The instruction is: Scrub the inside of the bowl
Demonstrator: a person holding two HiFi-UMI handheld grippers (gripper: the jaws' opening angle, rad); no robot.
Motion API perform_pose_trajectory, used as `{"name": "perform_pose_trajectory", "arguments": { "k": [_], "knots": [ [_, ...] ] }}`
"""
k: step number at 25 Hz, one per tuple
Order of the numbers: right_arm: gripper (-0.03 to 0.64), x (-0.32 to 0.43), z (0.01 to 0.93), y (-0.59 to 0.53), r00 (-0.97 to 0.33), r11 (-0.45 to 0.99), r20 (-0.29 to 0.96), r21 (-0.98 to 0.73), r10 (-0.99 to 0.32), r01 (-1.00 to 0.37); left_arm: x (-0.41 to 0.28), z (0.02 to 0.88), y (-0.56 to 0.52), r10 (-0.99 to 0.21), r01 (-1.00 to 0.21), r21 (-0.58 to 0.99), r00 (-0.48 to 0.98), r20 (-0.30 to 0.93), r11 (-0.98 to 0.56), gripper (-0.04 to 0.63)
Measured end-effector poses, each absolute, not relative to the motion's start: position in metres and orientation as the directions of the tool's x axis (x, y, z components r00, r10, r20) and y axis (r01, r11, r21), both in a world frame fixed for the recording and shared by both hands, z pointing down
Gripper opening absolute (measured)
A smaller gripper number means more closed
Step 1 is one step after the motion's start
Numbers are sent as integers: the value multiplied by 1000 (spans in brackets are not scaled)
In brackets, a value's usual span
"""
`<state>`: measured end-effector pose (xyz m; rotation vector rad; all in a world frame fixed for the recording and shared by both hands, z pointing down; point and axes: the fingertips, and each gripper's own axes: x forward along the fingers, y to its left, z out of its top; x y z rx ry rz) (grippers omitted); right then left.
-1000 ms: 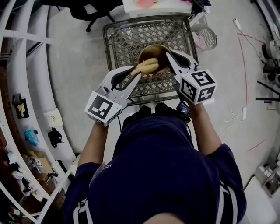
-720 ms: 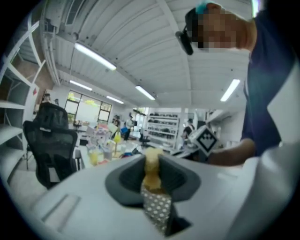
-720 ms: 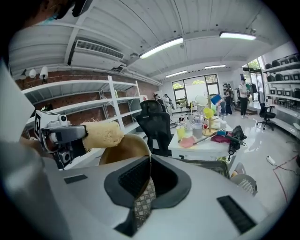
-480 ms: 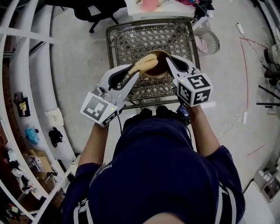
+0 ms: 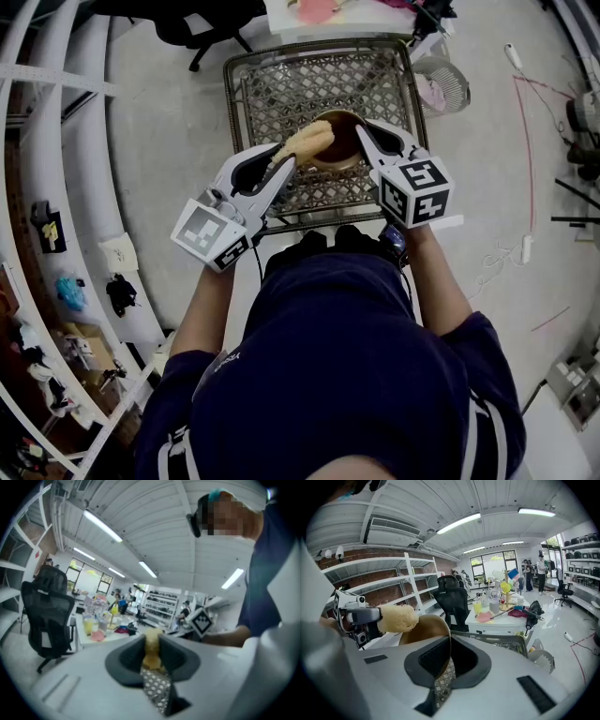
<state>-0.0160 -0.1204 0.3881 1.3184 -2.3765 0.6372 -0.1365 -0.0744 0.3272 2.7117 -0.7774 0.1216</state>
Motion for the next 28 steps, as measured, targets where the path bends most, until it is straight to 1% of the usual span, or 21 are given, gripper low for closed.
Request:
{"name": "perform_pose_trajectory", "arguments": {
  "k": [4, 11, 28],
  "knots": [
    [15, -16, 389, -120, -508, 469, 501, -214, -700, -857, -137, 330, -73, -503, -529, 294, 849, 163, -796, 77],
    [15, -12, 390, -123, -508, 466, 501, -216, -701, -858, -129, 320, -77, -487, -516, 262, 856, 172, -815, 77],
    [15, -13, 388, -126, -512, 468, 498, -221, -700, -856, -133, 322, -81, -487, -519, 266, 855, 179, -812, 77]
  ]
}}
